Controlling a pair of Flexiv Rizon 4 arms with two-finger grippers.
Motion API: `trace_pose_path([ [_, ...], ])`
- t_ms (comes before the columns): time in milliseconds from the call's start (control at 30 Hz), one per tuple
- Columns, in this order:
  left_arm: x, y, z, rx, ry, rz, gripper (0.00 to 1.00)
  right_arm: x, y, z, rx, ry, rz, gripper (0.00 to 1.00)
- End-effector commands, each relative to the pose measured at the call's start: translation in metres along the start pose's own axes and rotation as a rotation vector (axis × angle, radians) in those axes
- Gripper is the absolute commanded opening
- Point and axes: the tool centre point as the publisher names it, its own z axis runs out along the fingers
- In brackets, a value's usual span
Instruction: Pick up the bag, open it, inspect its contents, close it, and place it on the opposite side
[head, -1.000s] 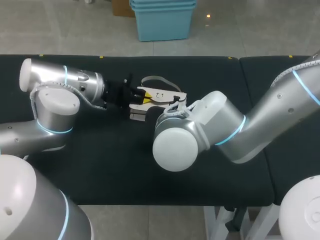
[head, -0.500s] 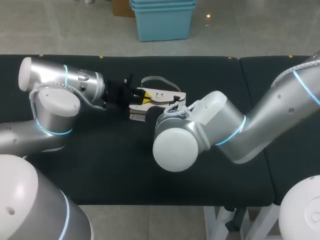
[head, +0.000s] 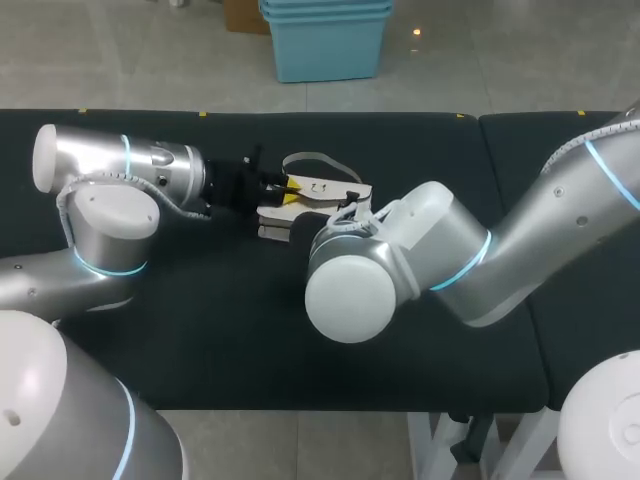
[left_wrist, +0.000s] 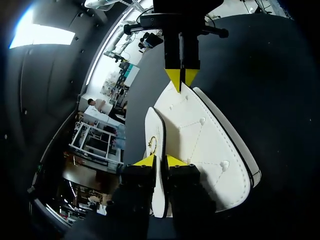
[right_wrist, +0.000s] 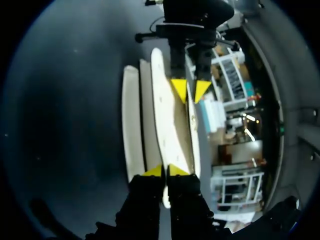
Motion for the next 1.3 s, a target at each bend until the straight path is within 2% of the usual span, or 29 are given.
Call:
trace_pose_path([
  [33,0.002,0.0,0.001,-0.001,-0.008,0.0,0.0,0.002,-0.001,0.001,-0.001,-0.003,0.001,0.0],
  [200,0.009,-0.009,0.003,0.022,0.002,-0.01,0.0,0.002,-0.001,0.001,-0.001,-0.003,0.001,0.0],
  [433,0.012,-0.02,0.006,0.012,0.02,-0.02,0.0,0.002,-0.001,0.001,-0.001,-0.003,0.001,0.0],
  [633,0.007,-0.013,0.003,-0.011,0.013,-0.041,0.0,0.002,-0.001,0.001,-0.001,-0.003,0.001,0.0],
  [667,0.005,-0.012,0.001,-0.013,0.009,-0.045,0.3,0.002,-0.001,0.001,-0.001,-0.003,0.001,0.0],
  [700,0.004,-0.011,0.0,-0.017,0.004,-0.05,0.49,0.002,-0.001,0.001,-0.001,-0.003,0.001,0.0],
  [733,0.002,-0.01,-0.003,-0.015,-0.004,-0.058,0.98,0.002,-0.001,0.001,-0.001,-0.003,0.001,0.0],
  [1033,-0.013,-0.015,-0.033,0.008,-0.04,-0.109,1.0,0.002,-0.001,0.001,0.004,0.007,0.002,0.0],
  [1067,-0.015,-0.017,-0.037,0.009,-0.042,-0.118,1.0,0.001,-0.001,0.001,0.004,0.007,0.002,0.2],
  [1100,-0.017,-0.018,-0.041,0.018,-0.044,-0.128,1.0,0.0,-0.001,0.0,0.005,0.008,0.002,0.53],
  [1133,-0.019,-0.02,-0.044,0.02,-0.043,-0.13,1.0,-0.001,-0.001,-0.001,0.004,0.008,0.003,1.0],
  [1300,-0.029,-0.028,-0.06,0.014,-0.039,-0.15,1.0,-0.008,-0.003,-0.009,-0.005,0.021,0.01,1.0],
])
